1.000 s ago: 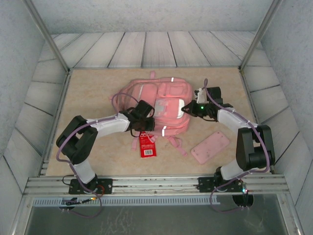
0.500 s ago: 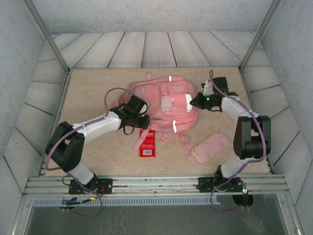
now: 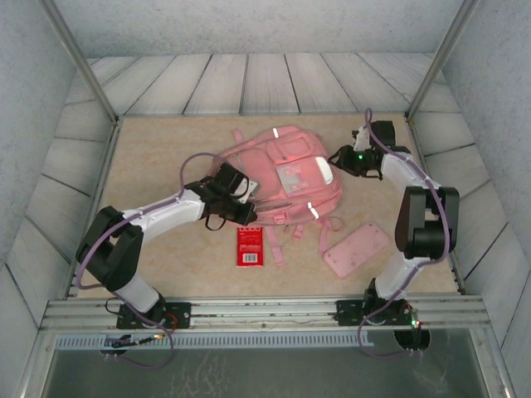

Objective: Pack the student bag

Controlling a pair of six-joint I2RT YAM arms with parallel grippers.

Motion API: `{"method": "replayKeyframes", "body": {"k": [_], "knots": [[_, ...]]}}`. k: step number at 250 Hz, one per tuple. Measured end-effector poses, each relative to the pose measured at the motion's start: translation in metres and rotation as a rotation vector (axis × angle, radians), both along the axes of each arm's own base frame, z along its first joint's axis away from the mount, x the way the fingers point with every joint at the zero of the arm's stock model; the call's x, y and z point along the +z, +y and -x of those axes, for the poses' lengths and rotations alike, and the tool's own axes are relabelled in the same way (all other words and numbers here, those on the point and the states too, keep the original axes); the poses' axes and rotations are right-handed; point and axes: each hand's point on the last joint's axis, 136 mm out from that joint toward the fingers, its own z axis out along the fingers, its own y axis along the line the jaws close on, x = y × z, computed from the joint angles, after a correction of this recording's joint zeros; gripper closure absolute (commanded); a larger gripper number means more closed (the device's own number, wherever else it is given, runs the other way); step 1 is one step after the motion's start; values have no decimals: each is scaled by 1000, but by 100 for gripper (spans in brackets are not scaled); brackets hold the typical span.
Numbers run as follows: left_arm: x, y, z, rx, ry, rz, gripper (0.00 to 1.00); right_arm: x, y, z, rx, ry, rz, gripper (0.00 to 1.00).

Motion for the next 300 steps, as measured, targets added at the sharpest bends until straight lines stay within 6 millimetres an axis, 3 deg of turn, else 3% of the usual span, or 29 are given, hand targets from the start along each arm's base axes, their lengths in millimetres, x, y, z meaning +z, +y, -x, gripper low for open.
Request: {"method": "replayKeyframes", "body": {"k": [37, 75, 115, 140, 171, 236, 259, 283, 300], "knots": [[10, -14, 0, -36, 21, 57, 100, 15, 14, 42, 18, -7, -21, 48], [21, -36, 1, -95, 26, 102, 100, 26, 49, 84, 68, -11, -96, 42], [28, -64, 8, -174, 17, 131, 100, 6, 84, 123, 96, 71, -192, 42], [30, -79, 13, -219, 4, 138, 100, -14, 95, 137, 74, 128, -244, 42], [29, -92, 18, -257, -5, 134, 100, -28, 98, 140, 22, 161, -297, 42], [19, -100, 22, -299, -19, 84, 100, -32, 106, 117, -44, 151, -399, 50], [16, -99, 23, -306, -25, 68, 100, -35, 108, 112, -55, 159, -416, 60], [15, -97, 22, -303, -33, 53, 100, -39, 109, 109, -57, 164, -420, 80], [12, -95, 21, -295, -38, 34, 100, -40, 109, 108, -55, 166, -416, 88]]}}
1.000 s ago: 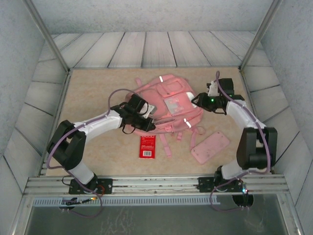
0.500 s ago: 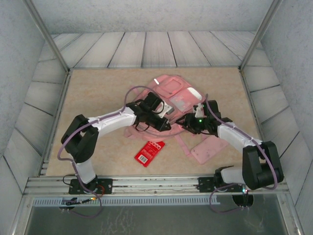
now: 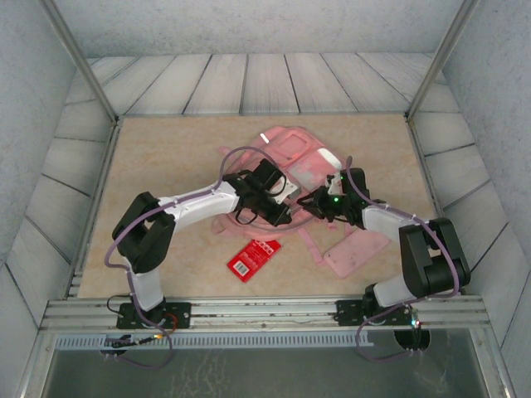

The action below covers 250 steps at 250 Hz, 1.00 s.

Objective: Pack the student bag

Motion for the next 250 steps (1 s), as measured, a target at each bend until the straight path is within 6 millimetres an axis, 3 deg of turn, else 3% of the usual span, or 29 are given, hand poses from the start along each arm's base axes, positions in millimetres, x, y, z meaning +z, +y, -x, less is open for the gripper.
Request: {"method": "replayKeyframes", "body": {"k": [43, 64, 100, 118, 135, 186, 227, 237, 250], "knots": [[-2, 7, -7, 43, -20, -26, 100, 8, -4, -7, 27, -17, 65, 97], [0, 21, -9, 80, -20, -21, 100, 18, -9, -14, 54, -42, 115, 98], [4, 76, -32, 236, -22, -29, 100, 33, -27, -30, 91, -84, 203, 99], [2, 108, -48, 333, -33, -46, 100, 33, -39, -35, 101, -80, 239, 99], [3, 123, -59, 383, -53, -50, 100, 30, -42, -37, 132, -65, 263, 99], [15, 131, -56, 372, -96, -55, 100, 12, -43, -62, 201, -20, 293, 95], [27, 125, -46, 319, -107, -8, 100, 14, -32, -94, 224, -41, 241, 90], [29, 122, -42, 299, -108, 5, 100, 16, -29, -100, 227, -46, 227, 85], [32, 116, -36, 269, -108, 21, 100, 20, -28, -108, 225, -61, 224, 69]]}}
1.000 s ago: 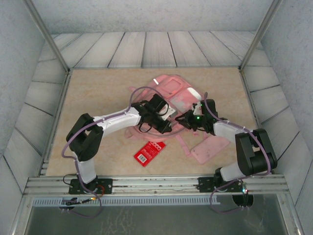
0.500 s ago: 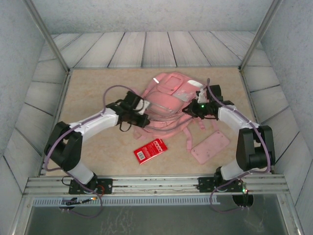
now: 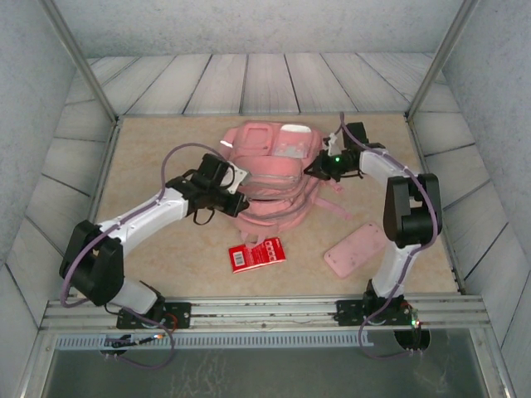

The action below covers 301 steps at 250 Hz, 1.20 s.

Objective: Pack the student bag

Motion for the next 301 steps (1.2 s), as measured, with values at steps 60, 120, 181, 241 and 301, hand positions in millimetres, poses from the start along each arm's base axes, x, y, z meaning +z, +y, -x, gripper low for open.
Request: {"method": "replayKeyframes", "body": {"k": [60, 120, 181, 241, 301], "knots": [[-4, -39, 39, -133, 80, 41, 100, 34, -24, -47, -38, -181, 52, 50], [-10, -103, 26, -172, 129, 110, 100, 54, -42, 2, -52, -192, 159, 49], [0, -150, -2, -195, 98, 160, 100, 71, -37, 81, -48, -197, 109, 48], [-8, -164, -2, -211, 99, 147, 100, 13, -18, 108, -23, -20, 18, 49], [-13, -162, 2, -215, 104, 119, 100, -5, 10, 93, -4, 11, -68, 55]]}}
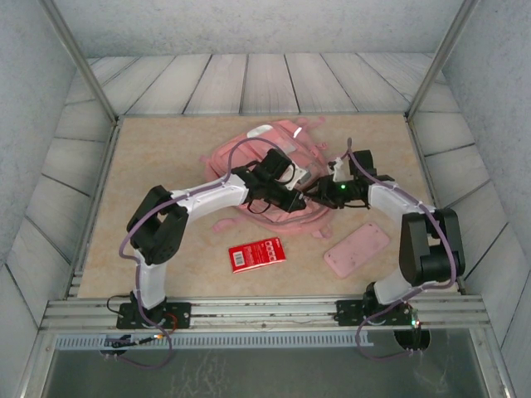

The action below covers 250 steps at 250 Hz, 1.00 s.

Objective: Pack the student bag

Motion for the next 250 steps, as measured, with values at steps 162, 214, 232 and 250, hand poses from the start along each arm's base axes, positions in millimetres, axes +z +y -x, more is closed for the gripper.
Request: {"method": "replayKeyframes", "body": {"k": [162, 214, 232, 250], "knots": [[13, 89, 0, 182, -73, -2, 100, 21, 14, -10, 64, -25, 24, 100], [38, 113, -17, 244, -129, 69, 100, 45, 29, -21, 161, -66, 16, 100], [38, 114, -18, 240, -139, 67, 100, 47, 30, -24, 174, -64, 21, 100], [37, 115, -18, 235, -143, 62, 100, 46, 31, -25, 182, -51, 23, 99]]}}
